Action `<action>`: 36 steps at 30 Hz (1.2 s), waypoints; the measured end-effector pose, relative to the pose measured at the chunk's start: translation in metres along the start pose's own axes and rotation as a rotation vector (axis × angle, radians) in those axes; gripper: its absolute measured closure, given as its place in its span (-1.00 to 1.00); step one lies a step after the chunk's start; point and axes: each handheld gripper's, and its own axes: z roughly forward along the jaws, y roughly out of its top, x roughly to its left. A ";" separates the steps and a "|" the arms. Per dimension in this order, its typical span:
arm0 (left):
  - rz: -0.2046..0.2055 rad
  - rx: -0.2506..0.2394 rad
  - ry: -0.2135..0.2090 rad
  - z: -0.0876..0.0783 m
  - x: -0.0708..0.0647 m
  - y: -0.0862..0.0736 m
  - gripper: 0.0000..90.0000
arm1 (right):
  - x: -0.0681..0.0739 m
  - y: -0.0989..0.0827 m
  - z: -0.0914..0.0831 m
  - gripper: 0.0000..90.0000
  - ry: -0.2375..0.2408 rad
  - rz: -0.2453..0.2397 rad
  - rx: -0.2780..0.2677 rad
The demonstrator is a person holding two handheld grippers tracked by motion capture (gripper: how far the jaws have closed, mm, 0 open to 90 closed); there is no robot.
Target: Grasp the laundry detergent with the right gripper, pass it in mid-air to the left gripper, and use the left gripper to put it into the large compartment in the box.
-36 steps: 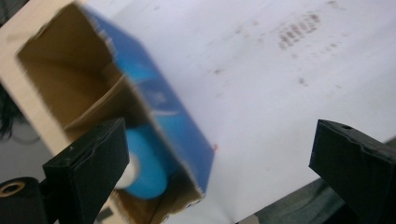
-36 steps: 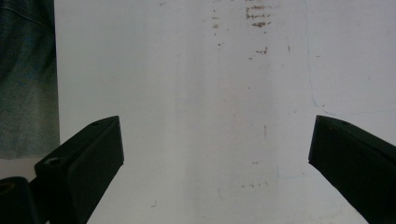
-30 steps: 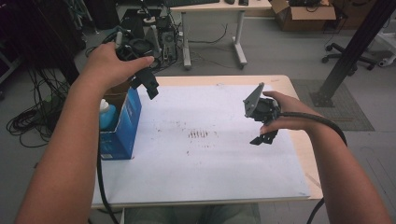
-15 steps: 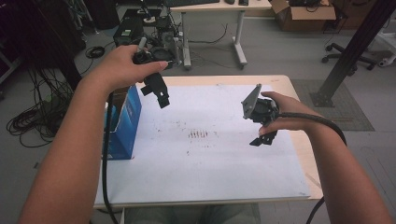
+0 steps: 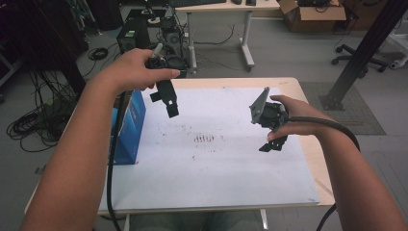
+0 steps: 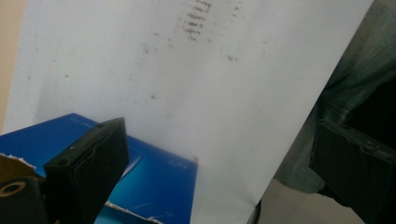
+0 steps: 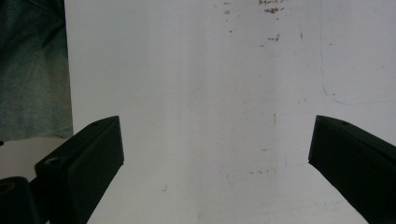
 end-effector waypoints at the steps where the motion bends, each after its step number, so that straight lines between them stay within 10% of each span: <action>1: 0.007 -0.001 -0.008 0.001 -0.001 0.001 -0.89 | 0.000 -0.001 -0.001 -0.93 0.000 0.002 0.002; 13: 0.121 0.027 -0.073 0.003 -0.002 0.005 -0.88 | -0.006 -0.004 -0.006 -0.93 0.017 0.007 0.025; 36: 0.108 0.025 -0.070 0.005 -0.003 0.006 -0.88 | -0.008 0.000 -0.006 -0.92 0.022 -0.001 0.030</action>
